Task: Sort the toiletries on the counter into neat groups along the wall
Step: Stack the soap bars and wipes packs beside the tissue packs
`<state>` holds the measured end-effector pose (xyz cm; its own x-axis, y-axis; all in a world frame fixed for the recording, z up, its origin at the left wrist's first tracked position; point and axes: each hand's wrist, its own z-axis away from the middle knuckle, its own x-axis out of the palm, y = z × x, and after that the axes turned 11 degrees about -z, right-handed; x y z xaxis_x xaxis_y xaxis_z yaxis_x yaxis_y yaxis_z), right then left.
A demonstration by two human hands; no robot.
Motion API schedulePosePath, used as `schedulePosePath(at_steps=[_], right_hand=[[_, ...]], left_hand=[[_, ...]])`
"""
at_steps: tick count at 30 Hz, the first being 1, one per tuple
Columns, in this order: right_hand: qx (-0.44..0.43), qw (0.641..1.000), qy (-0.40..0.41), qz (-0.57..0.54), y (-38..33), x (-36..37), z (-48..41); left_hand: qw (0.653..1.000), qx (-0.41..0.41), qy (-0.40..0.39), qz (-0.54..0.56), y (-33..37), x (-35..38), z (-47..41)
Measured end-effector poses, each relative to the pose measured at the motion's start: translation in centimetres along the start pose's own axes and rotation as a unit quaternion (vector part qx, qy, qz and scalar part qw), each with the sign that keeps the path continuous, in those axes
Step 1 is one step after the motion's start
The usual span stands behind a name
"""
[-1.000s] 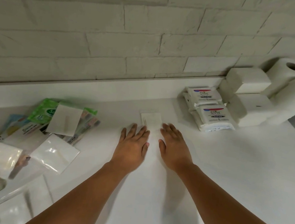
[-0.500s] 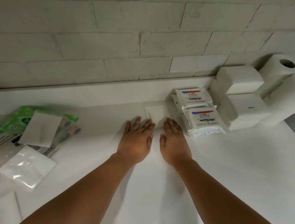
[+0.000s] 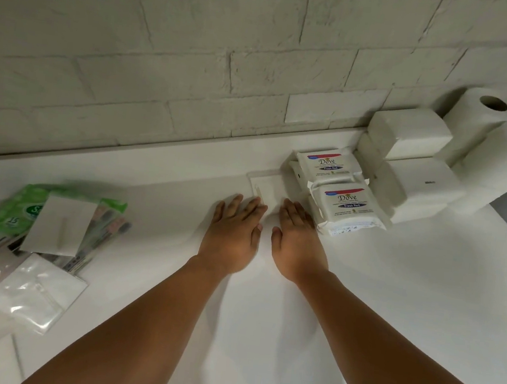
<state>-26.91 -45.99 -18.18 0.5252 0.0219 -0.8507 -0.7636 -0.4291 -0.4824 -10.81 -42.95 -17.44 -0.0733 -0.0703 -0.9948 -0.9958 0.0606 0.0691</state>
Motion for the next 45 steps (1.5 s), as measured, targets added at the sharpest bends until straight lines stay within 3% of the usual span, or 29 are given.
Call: schedulePosePath(at_steps=[8, 12, 18, 29, 35, 41, 45], right_hand=[[0.007, 0.999, 0.023, -0.027, -0.4, -0.4, 0.9], [-0.041, 0.997, 0.051, -0.050, -1.4, -0.4, 2.7], [-0.099, 0.987, 0.062, -0.110, -5.5, 0.7, 5.3], [-0.138, 0.976, -0.046, -0.162, -19.0, 5.6, 8.2], [-0.100, 0.973, -0.146, -0.147, -25.1, 8.2, 8.4], [-0.108, 0.978, -0.156, -0.091, -29.3, 10.2, 7.0], [-0.037, 0.975, -0.158, -0.150, -30.6, 11.0, 6.3]], left_hand=[[0.997, -0.033, 0.042, 0.062, -0.1, -0.2, 2.6], [0.988, -0.071, 0.081, 0.110, -0.5, -0.9, 6.1], [0.976, -0.096, 0.075, 0.180, -2.7, -3.6, 11.0], [0.960, -0.212, 0.130, 0.128, -12.2, -6.9, 21.0], [0.945, -0.319, 0.068, 0.033, -17.9, -7.8, 25.1], [0.935, -0.348, 0.038, 0.055, -19.9, -7.9, 27.0], [0.923, -0.367, 0.051, 0.104, -20.1, -8.0, 27.0]])
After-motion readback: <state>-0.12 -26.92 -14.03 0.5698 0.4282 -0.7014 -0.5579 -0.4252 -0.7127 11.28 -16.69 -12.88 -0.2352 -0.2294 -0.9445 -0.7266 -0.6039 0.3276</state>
